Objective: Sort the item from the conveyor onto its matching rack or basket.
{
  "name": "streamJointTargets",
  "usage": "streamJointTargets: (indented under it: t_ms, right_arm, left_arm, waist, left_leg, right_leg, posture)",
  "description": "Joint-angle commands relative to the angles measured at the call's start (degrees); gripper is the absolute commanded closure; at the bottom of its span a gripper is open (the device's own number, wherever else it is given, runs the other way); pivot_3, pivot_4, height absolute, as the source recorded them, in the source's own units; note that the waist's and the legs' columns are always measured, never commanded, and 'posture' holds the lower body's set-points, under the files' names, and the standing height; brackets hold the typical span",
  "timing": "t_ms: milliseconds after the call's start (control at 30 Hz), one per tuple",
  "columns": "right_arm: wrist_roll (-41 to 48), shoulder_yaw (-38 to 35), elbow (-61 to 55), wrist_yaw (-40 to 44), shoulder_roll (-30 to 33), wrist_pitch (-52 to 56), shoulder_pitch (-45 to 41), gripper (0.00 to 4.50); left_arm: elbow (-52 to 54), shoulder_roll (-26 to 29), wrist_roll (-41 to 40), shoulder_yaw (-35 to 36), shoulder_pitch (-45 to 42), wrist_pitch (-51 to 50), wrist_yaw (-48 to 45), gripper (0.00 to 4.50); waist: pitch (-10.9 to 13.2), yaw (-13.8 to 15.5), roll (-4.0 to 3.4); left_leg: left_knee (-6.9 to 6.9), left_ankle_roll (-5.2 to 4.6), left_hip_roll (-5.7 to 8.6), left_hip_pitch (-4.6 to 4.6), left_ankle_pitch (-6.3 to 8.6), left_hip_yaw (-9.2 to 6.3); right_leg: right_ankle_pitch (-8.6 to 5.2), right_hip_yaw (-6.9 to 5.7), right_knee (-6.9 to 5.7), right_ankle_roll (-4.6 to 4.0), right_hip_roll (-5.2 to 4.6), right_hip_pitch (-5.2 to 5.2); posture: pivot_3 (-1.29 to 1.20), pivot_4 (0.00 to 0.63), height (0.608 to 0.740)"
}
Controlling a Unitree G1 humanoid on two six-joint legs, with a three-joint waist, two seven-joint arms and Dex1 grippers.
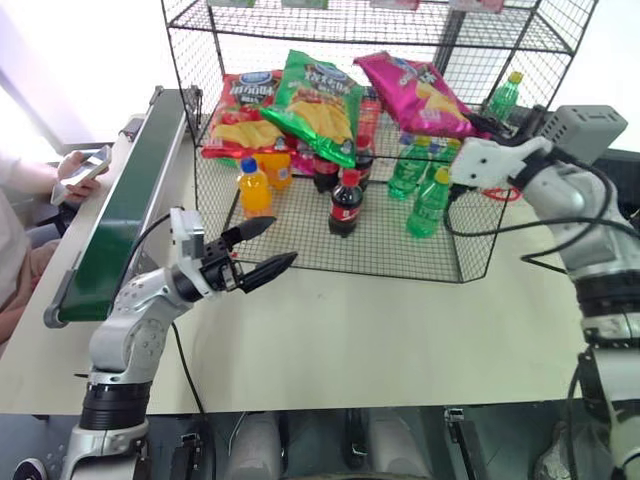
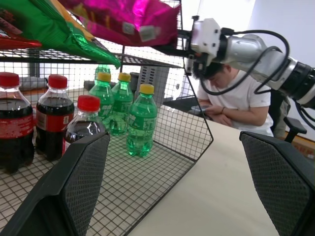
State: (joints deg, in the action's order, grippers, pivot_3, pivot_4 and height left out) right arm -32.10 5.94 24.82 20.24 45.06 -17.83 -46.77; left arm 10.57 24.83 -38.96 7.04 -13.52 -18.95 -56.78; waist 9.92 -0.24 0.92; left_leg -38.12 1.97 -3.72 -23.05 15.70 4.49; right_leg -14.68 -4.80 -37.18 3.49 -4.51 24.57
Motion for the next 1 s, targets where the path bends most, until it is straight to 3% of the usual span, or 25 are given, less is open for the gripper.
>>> streamJointTargets:
  t_ms: [33,200,333,367,467,567,600,700,1000]
  right_arm:
    - [-0.3,0.1,0.9,-1.7,-0.3,1.5,-2.7,4.18]
    - [-1.4,1.7,3.7,-2.5,-0.9,3.5,-5.0,4.18]
    - [3.1,1.1,4.8,1.0,-1.7,4.2,-5.4,4.18]
    - [4.3,0.7,4.4,1.9,-1.9,4.6,-5.3,3.16]
    - [6.8,0.0,3.0,3.7,-1.7,4.8,-5.1,1.99]
    - [11.0,-1.2,0.8,8.0,-1.0,5.1,-5.1,0.34]
    - [13.6,-1.7,-0.1,11.3,-1.0,6.1,-5.1,0.1]
    - [21.4,-4.3,-3.0,18.4,-1.6,13.0,-5.8,0.1]
    - [37.8,-9.1,-12.3,29.2,-2.6,30.1,-4.2,0.1]
  left_arm:
    - [2.6,0.1,0.2,0.4,0.4,1.3,0.8,0.0]
    - [3.9,-0.2,-0.2,0.7,1.8,1.4,2.0,0.0]
    - [4.3,-0.2,0.2,0.4,2.5,2.0,2.4,0.0]
    - [4.3,-0.3,0.2,0.4,2.5,2.1,2.5,0.0]
    - [4.1,-0.3,0.3,0.2,2.2,2.1,2.7,0.0]
    - [4.2,-0.4,0.2,0.2,2.3,2.0,2.8,0.0]
    - [4.3,-0.4,0.2,0.1,2.3,2.0,2.8,0.0]
    - [4.4,-0.5,0.1,-0.1,2.6,1.9,2.9,0.0]
    - [4.0,-0.7,0.5,-0.8,2.1,2.3,2.8,0.0]
  waist:
    - [0.0,-0.2,0.0]
    - [0.0,-0.6,-0.01]
    - [0.0,-0.5,-0.02]
    - [0.0,-0.5,-0.02]
    - [0.0,-0.5,-0.02]
    - [0.0,-0.6,-0.02]
    - [0.0,-0.6,-0.02]
    - [0.0,-0.6,-0.02]
    - [0.0,-0.4,-0.02]
  left_leg:
    - [0.0,0.0,0.0,-0.01,0.0,0.0]
    - [0.0,0.0,0.0,0.0,0.0,0.01]
    - [0.0,0.0,0.0,0.02,0.0,0.01]
    - [0.0,0.0,0.0,0.02,0.0,0.01]
    - [0.0,-0.01,0.0,0.02,0.0,0.02]
    - [0.0,-0.01,0.0,0.03,0.0,0.01]
    - [0.0,-0.01,0.0,0.05,0.01,0.02]
    - [0.01,-0.01,-0.02,0.06,0.01,0.02]
    - [0.0,-0.02,-0.02,0.04,0.01,0.02]
  right_leg:
    - [0.0,0.0,0.01,0.0,-0.01,0.0]
    - [0.0,0.0,-0.01,0.0,-0.02,0.0]
    - [0.0,0.0,-0.04,0.0,-0.02,0.0]
    - [0.0,0.01,-0.04,0.0,-0.02,0.0]
    - [0.01,0.01,-0.04,0.0,-0.03,0.0]
    - [0.01,0.01,-0.04,0.0,-0.02,0.0]
    - [0.01,0.01,-0.04,0.0,-0.02,0.0]
    - [0.01,0.01,-0.06,0.0,0.0,-0.01]
    - [0.01,0.0,-0.05,0.0,-0.02,-0.01]
  posture:
    - [0.0,0.15,0.74]
    - [0.0,0.15,0.74]
    - [0.0,0.15,0.74]
    - [0.0,0.15,0.74]
    - [0.0,0.15,0.74]
    - [0.0,0.15,0.74]
    - [0.0,0.15,0.74]
    - [0.0,0.15,0.74]
    - [0.0,0.15,0.74]
